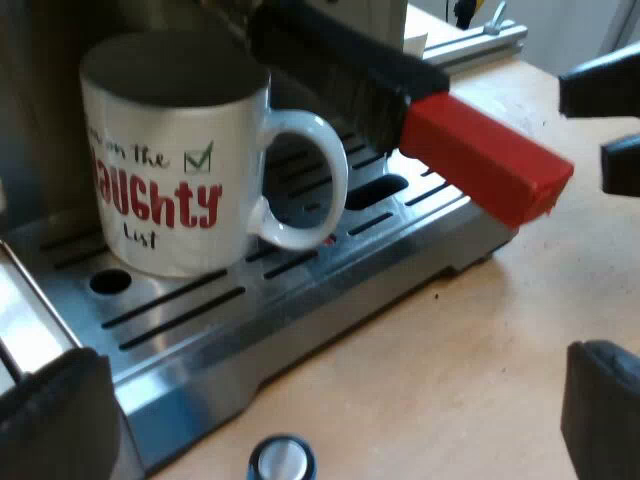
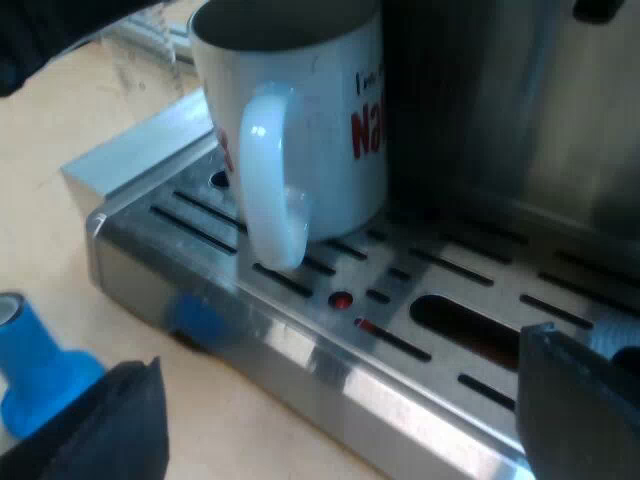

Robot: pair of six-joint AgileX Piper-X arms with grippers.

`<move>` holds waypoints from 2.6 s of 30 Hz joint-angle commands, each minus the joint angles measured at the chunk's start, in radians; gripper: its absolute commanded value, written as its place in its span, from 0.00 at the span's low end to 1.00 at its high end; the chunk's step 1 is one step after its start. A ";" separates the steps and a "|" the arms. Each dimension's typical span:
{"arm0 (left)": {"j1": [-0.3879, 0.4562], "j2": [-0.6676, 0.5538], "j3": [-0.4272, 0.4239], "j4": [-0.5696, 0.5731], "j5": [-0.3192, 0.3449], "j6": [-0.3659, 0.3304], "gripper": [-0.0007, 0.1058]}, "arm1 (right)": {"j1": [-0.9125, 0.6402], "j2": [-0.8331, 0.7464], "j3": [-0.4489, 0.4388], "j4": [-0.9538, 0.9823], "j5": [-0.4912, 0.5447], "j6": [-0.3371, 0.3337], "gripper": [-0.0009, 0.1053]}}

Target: Remove mug from coffee machine

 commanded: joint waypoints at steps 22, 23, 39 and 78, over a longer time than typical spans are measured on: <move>-0.003 0.001 0.003 -0.020 0.014 -0.003 0.86 | 0.060 0.360 -0.048 -0.410 -0.034 -0.055 0.64; -0.003 0.001 0.003 -0.020 0.014 -0.003 0.86 | 0.073 0.376 -0.060 -0.409 -0.026 -0.067 0.64; -0.003 0.001 0.003 -0.022 0.014 -0.003 0.86 | 0.104 0.557 -0.239 -0.410 0.121 0.022 0.64; -0.003 0.001 0.003 -0.040 0.014 -0.003 0.86 | 0.104 0.731 -0.429 -0.410 0.161 0.027 0.01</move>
